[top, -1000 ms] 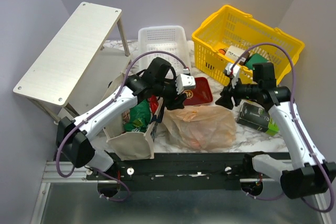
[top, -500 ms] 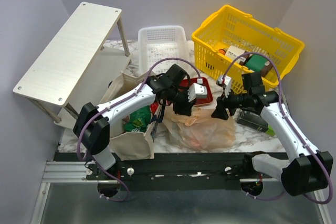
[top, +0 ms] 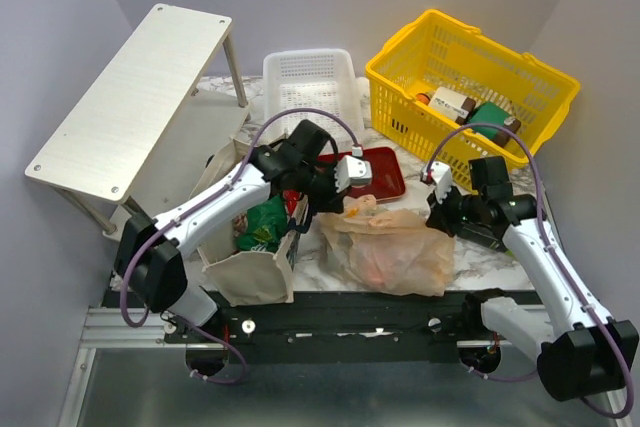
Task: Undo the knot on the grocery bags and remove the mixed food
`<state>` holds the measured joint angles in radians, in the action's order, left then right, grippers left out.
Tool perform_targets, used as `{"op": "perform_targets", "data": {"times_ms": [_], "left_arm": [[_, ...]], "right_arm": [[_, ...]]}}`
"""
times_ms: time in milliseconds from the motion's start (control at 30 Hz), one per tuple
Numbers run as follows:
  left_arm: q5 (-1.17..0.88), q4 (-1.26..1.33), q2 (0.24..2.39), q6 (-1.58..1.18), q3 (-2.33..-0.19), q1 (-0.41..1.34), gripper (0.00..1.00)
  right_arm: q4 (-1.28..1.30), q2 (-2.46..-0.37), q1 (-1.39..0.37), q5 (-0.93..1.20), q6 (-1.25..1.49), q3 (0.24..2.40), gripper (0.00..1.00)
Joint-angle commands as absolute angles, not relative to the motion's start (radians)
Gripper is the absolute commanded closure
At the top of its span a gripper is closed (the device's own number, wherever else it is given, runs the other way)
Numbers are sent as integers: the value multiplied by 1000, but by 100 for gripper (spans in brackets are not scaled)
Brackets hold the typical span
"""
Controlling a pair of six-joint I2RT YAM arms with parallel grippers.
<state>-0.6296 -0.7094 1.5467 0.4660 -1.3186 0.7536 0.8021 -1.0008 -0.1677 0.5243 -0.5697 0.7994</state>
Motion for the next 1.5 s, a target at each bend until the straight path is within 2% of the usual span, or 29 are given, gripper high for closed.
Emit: {"op": "perform_targets", "data": {"times_ms": [0, 133, 167, 233, 267, 367, 533, 733, 800, 967, 1067, 1133, 1167, 1233, 1267, 1333, 1367, 1467], "left_arm": [[-578, -746, 1436, 515, -1227, 713, 100], [-554, -735, 1396, 499, -1204, 713, 100], [-546, -732, 1391, 494, -1210, 713, 100], [-537, -718, 1387, 480, -1223, 712, 100], [-528, -713, 1384, 476, -1241, 713, 100], [-515, -707, 1384, 448, -1284, 712, 100], [-500, -701, 1368, 451, -1298, 710, 100], [-503, -681, 1350, 442, -1282, 710, 100], [-506, -678, 1351, 428, -1281, 712, 100], [-496, -641, 1319, 405, -1243, 710, 100], [-480, -629, 1307, 397, -1235, 710, 100], [-473, -620, 1301, 396, -1235, 710, 100], [-466, -620, 1296, 397, -1241, 710, 100], [-446, -615, 1296, 397, -1252, 710, 100], [-439, -614, 1298, 396, -1267, 710, 100], [-423, -606, 1304, 388, -1282, 710, 100], [-422, -603, 1311, 384, -1304, 710, 100], [-413, -601, 1325, 356, -1383, 710, 100]], "right_arm": [[844, -913, -146, 427, -620, 779, 100], [890, -923, -146, 411, -629, 840, 100], [923, -933, -146, 417, -635, 860, 96], [955, -952, -146, 486, -646, 943, 78], [991, -959, -146, 520, -669, 981, 59], [976, -986, -147, 659, -635, 1089, 45], [907, -1120, -166, 768, -525, 1198, 41], [827, -1302, -250, 747, -440, 1224, 37], [789, -1345, -268, 720, -353, 1215, 30], [802, -1434, -310, 729, -291, 1207, 21], [801, -1451, -348, 646, -258, 1162, 16], [790, -1451, -362, 542, -252, 1125, 17], [787, -1451, -364, 516, -255, 1100, 26], [799, -1448, -365, 459, -268, 1091, 38], [830, -1445, -365, 457, -305, 1095, 53], [862, -1421, -364, 492, -345, 1133, 77], [870, -1404, -364, 491, -359, 1155, 100], [871, -1338, -357, 459, -388, 1285, 100]]}}
